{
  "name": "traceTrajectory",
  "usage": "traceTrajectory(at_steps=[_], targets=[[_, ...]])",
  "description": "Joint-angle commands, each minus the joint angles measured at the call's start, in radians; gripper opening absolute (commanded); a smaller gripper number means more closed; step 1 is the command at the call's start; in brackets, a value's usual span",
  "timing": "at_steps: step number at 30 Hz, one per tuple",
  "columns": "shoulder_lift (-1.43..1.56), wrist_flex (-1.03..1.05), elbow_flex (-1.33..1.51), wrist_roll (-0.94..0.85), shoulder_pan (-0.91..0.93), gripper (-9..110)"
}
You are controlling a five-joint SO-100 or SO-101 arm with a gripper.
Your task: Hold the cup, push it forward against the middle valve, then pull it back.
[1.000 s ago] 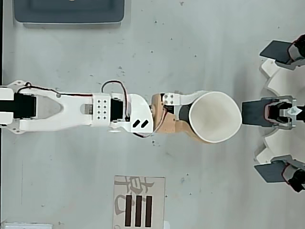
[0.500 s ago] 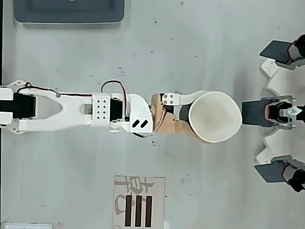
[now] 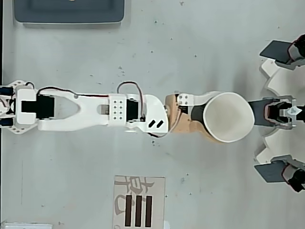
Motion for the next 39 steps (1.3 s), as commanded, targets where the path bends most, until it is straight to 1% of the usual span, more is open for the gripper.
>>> traceTrajectory(at_steps=[1,4,8,10,13,16,21,27,39], targets=[[-0.048,0.061,-0.210,-0.011,-0.020,4],[-0.149,0.120,-0.357,-0.011,-0.023,4],[-0.247,0.164,-0.483,-0.011,-0.025,4],[-0.275,0.176,-0.518,-0.011,-0.026,4],[-0.267,0.172,-0.500,-0.011,-0.028,4],[-0.196,0.135,-0.396,-0.011,-0.028,4],[0.021,0.044,-0.104,-0.011,-0.028,4],[0.241,-0.014,0.144,-0.011,-0.028,4],[0.376,-0.071,0.331,-0.012,-0.020,4]])
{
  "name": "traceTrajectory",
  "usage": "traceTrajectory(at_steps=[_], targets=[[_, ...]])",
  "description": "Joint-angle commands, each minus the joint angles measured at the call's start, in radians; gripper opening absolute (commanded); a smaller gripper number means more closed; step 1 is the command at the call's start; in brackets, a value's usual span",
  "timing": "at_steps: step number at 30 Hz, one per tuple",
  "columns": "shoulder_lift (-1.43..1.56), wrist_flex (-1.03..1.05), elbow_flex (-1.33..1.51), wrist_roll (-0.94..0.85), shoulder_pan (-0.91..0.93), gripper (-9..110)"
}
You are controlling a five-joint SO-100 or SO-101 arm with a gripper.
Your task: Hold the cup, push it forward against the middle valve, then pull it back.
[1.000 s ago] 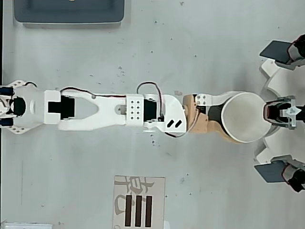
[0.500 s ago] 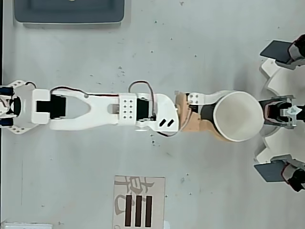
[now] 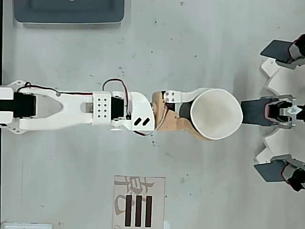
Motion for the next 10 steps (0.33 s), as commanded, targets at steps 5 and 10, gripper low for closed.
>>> traceTrajectory(at_steps=[5,10], targets=[[0.086,-0.046,0.011,-0.005,-0.009,4],[0.086,-0.067,0.023,-0.005,-0.009,4]])
